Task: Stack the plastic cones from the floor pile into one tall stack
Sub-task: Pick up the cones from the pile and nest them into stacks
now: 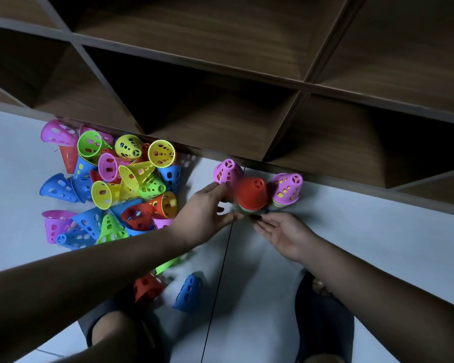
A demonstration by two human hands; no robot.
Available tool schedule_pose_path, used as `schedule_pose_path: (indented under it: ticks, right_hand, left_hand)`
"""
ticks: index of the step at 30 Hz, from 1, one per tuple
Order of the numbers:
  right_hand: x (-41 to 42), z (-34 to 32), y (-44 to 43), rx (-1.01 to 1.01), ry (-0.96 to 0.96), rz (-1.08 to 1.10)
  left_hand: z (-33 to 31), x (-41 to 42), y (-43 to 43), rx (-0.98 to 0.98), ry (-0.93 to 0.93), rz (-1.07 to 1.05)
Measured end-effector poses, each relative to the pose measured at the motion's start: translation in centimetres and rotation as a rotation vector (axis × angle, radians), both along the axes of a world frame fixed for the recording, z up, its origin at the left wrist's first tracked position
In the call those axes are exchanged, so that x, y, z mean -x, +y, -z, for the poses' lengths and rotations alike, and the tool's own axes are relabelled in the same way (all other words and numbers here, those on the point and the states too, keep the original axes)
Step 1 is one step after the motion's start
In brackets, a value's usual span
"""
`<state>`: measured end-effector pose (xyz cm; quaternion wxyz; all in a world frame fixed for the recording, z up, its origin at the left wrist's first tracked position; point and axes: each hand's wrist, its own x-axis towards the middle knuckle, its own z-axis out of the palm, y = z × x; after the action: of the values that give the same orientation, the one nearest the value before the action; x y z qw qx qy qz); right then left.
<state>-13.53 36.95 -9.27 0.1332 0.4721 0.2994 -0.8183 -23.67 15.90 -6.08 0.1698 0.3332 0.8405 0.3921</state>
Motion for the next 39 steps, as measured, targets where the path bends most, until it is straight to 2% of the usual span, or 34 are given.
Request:
schedule_pose_path:
  ticks: [5, 8, 10, 15, 19, 22, 26, 28, 31, 34, 39]
  right_hand:
    - [0.3, 0.8, 1.4, -0.043, 0.013, -0.001]
    - [0.1, 0.9, 1.5, -0.058, 0.026, 0.016]
    - [-0.4, 0.6, 0.9, -0.115, 0.012, -0.049]
    - [-1.6, -1.3, -1.6, -0.334, -0.032, -0.476]
    - [-0.6, -2.9, -3.7, -0.547, 0.037, -0.822]
    - [-0.6, -2.6, -6.6, -0.726, 0.099, -1.112]
    - [-2.3, -2.3, -11.0, -0.886, 0.207, -1.539]
    - [-3.3, -2.5, -12.8, -0.894, 0.256, -1.647]
    - [-4.7, -2.0, -14.8, -0.840, 0.256, -1.610]
    - [-5.1, -0.9, -16.1, -0.774, 0.187, -1.544]
    - [-4.6, 0.1, -17.1, -0.579, 0.052, -1.337]
  left_hand:
    - [0.6, 0.8, -0.6, 0.072, -0.075, 0.102]
    - [0.8, 1.0, -1.7, 0.182, -0.021, 0.113]
    - [0.7, 1.0, -3.0, 0.237, 0.022, 0.101]
    - [0.1, 1.2, -7.2, 0.299, 0.063, 0.027]
    - [-0.4, 1.2, -9.6, 0.295, 0.122, -0.046]
    - [0.1, 0.8, -11.1, 0.364, 0.126, -0.063]
    - [1.1, -0.1, -12.5, 0.512, 0.135, 0.019]
    - [1.7, -0.4, -12.7, 0.555, 0.188, 0.069]
    - [2.6, -0.4, -12.4, 0.583, 0.290, 0.144]
    - [3.0, 0.0, -11.9, 0.613, 0.311, 0.183]
    - [3.3, 0.5, -12.1, 0.665, 0.370, 0.230]
